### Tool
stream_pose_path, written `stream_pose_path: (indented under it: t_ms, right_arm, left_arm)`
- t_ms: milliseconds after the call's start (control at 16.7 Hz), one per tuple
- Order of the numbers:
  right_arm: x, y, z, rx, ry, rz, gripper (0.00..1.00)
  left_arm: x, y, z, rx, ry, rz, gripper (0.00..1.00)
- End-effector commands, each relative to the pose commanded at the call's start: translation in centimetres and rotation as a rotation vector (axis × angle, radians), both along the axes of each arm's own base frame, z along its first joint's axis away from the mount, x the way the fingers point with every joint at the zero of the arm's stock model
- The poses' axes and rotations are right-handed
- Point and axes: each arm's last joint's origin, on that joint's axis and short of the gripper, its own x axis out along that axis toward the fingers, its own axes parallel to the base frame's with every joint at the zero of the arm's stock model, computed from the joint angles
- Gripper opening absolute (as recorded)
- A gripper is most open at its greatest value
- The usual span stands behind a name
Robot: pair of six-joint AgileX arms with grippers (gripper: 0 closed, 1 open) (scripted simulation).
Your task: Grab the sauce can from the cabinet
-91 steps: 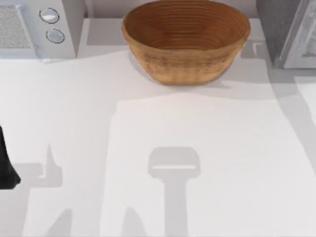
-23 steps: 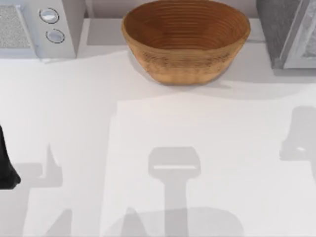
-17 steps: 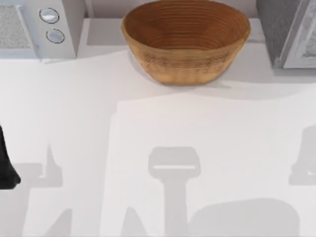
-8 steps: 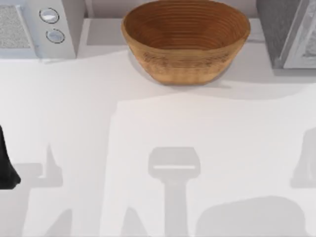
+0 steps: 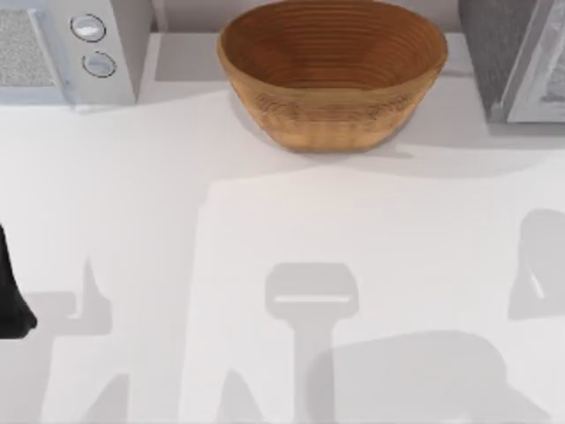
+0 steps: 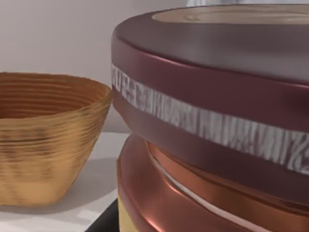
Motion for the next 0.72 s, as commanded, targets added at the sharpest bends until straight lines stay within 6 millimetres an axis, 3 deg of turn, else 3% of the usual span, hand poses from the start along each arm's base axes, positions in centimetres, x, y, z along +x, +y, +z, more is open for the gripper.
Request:
stream_pose_path:
  t_ms: [360, 720]
  right_arm:
    - [5.0, -0.6, 0.2, -0.007, -0.008, 0.226, 0.0]
    - [9.5, -1.9, -3.6, -0.012, -0.006, 0.452, 0.0]
  left_arm:
    - [0.0, 0.0, 0.0, 0.0, 0.0, 0.0, 1.0]
    - [0.0, 0.0, 0.0, 0.0, 0.0, 0.0, 1.0]
